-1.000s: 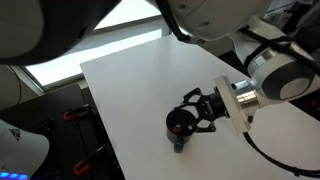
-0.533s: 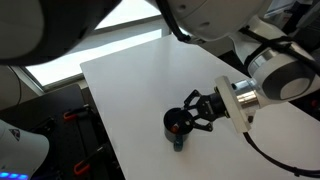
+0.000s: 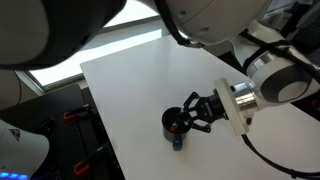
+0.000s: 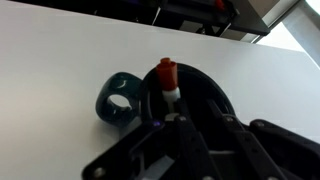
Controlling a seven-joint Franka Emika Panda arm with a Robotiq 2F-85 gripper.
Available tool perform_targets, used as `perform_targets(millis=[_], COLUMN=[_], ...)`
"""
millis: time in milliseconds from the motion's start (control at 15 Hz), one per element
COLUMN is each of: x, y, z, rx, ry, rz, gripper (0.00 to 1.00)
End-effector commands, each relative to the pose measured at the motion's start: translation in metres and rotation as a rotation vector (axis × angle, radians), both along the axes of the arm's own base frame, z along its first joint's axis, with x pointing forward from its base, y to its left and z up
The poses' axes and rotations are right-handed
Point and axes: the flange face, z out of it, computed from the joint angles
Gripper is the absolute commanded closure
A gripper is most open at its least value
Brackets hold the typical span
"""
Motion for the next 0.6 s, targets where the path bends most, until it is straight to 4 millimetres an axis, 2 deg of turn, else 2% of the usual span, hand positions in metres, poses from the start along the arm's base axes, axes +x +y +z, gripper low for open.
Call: perform_targets(millis=[0, 133, 200, 267, 400, 467, 533], x=[0.002, 0.003, 0.004, 0.005, 0.005, 0.006, 0.006], y=[-0.007, -0.009, -0.01, -0.009, -0.009, -0.008, -0.007], z=[0.002, 0.006, 0.008, 0.009, 0.014, 0.02, 0.027], rx=[-0.019, -0.029, -0.031, -0.034, -0.034, -0.034, -0.037], ry=[-0.003, -0.009, -0.014, -0.017, -0.022, -0.032, -0.04], rz=[-0.031, -0.032, -0.031, -0.031, -0.029, -0.028, -0.027], gripper=[0.66, 0.54, 0.64, 0.63, 0.37, 0.37, 0.31])
